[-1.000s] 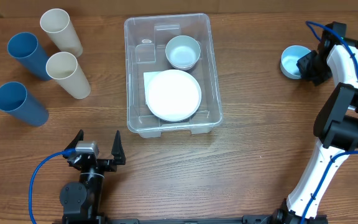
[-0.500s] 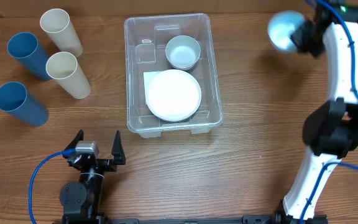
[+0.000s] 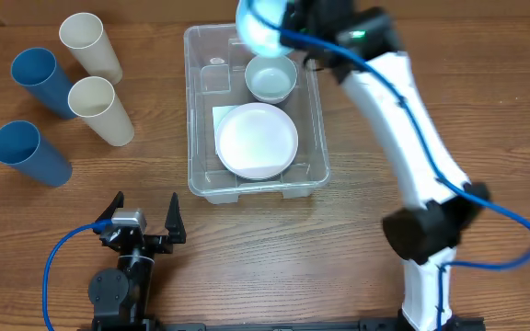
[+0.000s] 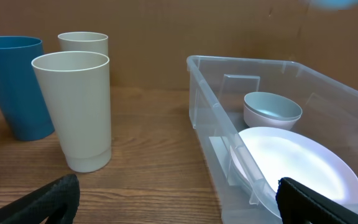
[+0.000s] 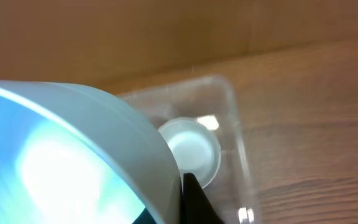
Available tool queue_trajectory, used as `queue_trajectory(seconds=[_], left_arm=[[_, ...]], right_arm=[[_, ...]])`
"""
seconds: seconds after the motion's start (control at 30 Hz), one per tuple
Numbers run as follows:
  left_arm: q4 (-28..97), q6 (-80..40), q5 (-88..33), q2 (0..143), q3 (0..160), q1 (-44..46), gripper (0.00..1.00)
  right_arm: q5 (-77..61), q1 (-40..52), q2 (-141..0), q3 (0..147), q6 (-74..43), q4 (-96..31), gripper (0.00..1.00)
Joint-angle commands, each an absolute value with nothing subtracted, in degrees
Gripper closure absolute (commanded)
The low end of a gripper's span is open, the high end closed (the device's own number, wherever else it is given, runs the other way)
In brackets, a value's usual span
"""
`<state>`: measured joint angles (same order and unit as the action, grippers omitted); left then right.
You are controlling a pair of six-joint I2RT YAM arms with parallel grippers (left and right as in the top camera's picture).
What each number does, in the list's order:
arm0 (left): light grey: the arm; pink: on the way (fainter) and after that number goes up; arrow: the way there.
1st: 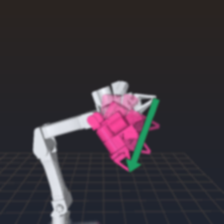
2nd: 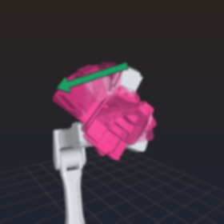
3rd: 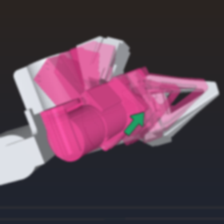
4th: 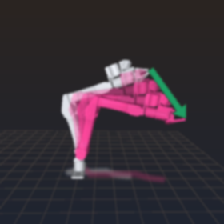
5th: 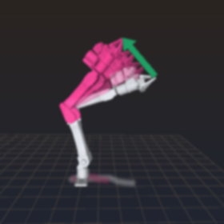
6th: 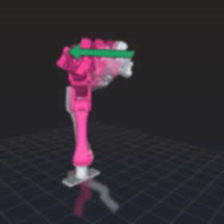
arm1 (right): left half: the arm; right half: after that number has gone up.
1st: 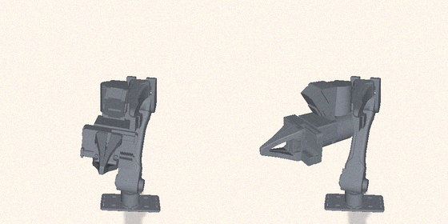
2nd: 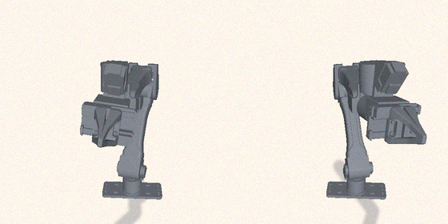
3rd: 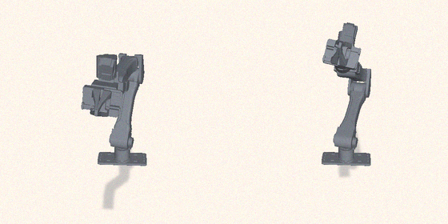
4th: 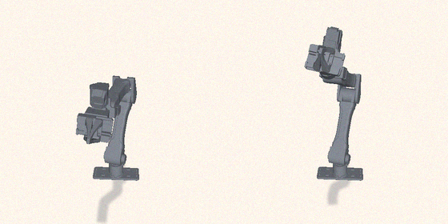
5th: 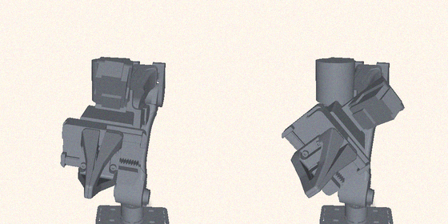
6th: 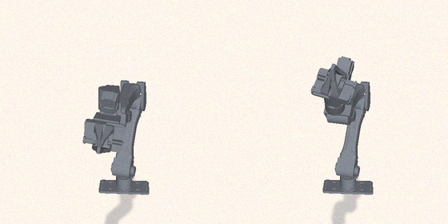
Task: Pack container
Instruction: 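Carry the light-blue bowl over the bin and stack it on the bowls, then release the bowl and withdraw the right arm to the right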
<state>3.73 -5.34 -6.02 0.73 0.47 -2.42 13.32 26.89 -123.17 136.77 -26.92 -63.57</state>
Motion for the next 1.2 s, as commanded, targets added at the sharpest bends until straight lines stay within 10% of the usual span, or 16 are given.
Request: queue_trajectory(seconds=[0.0, 0.33, 0.43, 0.5, 0.83, 0.97, 1.17], left_arm=[[3.81, -4.03, -6.66, 0.25, 0.27, -2.9, 0.0], [3.81, -4.03, -6.66, 0.25, 0.27, -2.87, 0.0], [3.81, -4.03, -6.66, 0.27, 0.27, -2.9, 0.0], [3.81, -4.03, -6.66, 0.25, 0.27, -2.9, 0.0], [3.81, -4.03, -6.66, 0.27, 0.27, -2.9, 0.0], [3.81, -4.03, -6.66, 0.27, 0.27, -2.9, 0.0], [3.81, -4.03, -6.68, 0.25, 0.27, -2.9, 0.0]], right_arm=[[15.49, 27.31, -128.44, 136.11, -26.79, -62.11, 0.95], [15.53, 26.61, -136.66, 136.11, -26.76, -59.09, 0.9], [15.66, 26.2, -136.66, 136.11, -26.74, -57.74, 0.37], [15.64, 25.76, -136.66, 136.11, -26.74, -58.19, 0.28], [8.4, 26.2, -132.2, 144.09, -28.01, -68.64, 0.24], [7.44, 24.53, -125.34, 148.68, -30.26, -74.35, 0.06], [7.42, 10.79, -113.95, 149.12, -30.22, -80.86, 0.0]])
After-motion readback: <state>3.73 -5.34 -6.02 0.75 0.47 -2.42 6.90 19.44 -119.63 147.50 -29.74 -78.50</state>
